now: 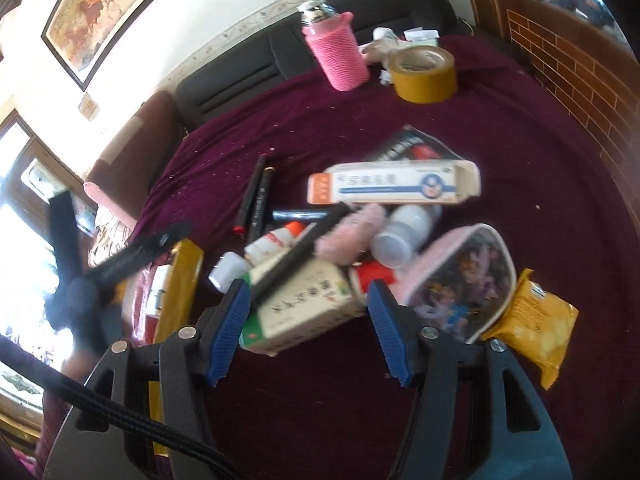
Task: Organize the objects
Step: 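Grasp a black marker with the left gripper while the right grasps another marker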
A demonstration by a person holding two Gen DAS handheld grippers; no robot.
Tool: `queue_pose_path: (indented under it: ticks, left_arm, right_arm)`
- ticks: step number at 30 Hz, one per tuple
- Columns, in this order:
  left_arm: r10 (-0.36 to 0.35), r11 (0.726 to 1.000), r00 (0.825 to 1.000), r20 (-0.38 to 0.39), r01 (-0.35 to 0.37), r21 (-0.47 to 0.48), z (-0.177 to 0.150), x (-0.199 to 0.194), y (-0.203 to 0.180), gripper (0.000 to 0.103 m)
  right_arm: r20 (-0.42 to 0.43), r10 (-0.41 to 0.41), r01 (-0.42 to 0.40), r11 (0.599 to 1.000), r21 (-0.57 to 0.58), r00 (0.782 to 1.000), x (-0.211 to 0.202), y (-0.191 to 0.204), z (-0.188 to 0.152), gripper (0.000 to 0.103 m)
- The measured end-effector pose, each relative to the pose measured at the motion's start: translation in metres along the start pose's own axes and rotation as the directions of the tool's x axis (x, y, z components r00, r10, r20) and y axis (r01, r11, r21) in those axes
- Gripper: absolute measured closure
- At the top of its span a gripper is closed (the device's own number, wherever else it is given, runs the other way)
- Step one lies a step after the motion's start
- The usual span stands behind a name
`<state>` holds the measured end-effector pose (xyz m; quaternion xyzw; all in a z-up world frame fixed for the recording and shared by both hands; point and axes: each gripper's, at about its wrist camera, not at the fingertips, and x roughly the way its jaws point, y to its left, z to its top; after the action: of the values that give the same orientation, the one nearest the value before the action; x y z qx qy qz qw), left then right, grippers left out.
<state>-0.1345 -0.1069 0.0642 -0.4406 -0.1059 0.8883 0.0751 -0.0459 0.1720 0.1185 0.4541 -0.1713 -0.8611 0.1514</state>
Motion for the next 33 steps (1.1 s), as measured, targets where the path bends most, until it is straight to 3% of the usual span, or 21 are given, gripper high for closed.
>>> queue_pose_path:
  ticks: [5,9,11,15,16,17,20,26,28,33]
  left_arm:
    - [0.08,0.991,0.996,-0.045,-0.075,0.114,0.023,0.044,-0.015,0.047]
    - [0.157,0.973,0.982,-0.102,-0.136,0.188,0.024,0.077,-0.022,0.064]
    - [0.181,0.969,0.975,-0.128,-0.155,0.193,0.021,0.09,-0.022,0.065]
    - [0.217,0.955,0.971,-0.1,-0.19,0.228,0.019,0.097,-0.028,0.067]
    - [0.212,0.956,0.972,-0.101,-0.185,0.226,0.019,0.097,-0.029,0.07]
    - [0.2,0.959,0.975,-0.099,-0.174,0.225,0.019,0.094,-0.031,0.091]
    - [0.193,0.96,0.979,-0.068,-0.175,0.22,0.016,0.083,-0.035,0.091]
    - [0.055,0.991,0.998,0.007,-0.055,0.124,0.017,0.022,-0.026,0.092]
    - [0.01,0.994,0.999,0.04,-0.014,0.109,0.014,-0.005,-0.021,0.092]
    - [-0.075,0.995,0.991,0.112,0.066,0.077,-0.002,-0.068,0.002,0.091]
  right_arm:
    - [0.002,0.011,-0.011,1.0,0.0,1.0,0.004,-0.012,0.002,0.043]
    - [0.002,0.022,-0.022,1.0,-0.008,1.0,0.009,-0.02,0.008,0.043]
    - [0.0,0.026,-0.026,0.999,-0.021,1.0,0.012,-0.019,0.009,0.043]
    - [-0.008,0.031,-0.032,0.998,-0.055,0.999,0.019,-0.01,0.009,0.043]
    - [-0.011,0.036,-0.037,0.998,-0.06,0.999,0.021,-0.009,0.009,0.043]
    - [-0.013,0.038,-0.039,0.997,-0.067,0.999,0.023,-0.006,0.008,0.043]
    - [-0.024,0.04,-0.042,0.995,-0.088,0.999,0.032,0.006,0.007,0.043]
    - [-0.022,0.084,-0.086,0.991,-0.1,0.996,0.048,0.038,0.027,0.043]
    - [-0.081,0.087,-0.096,0.989,-0.116,0.993,0.069,0.054,0.046,0.043]
    - [-0.217,-0.062,0.026,0.986,-0.168,0.974,0.148,0.078,0.075,0.043]
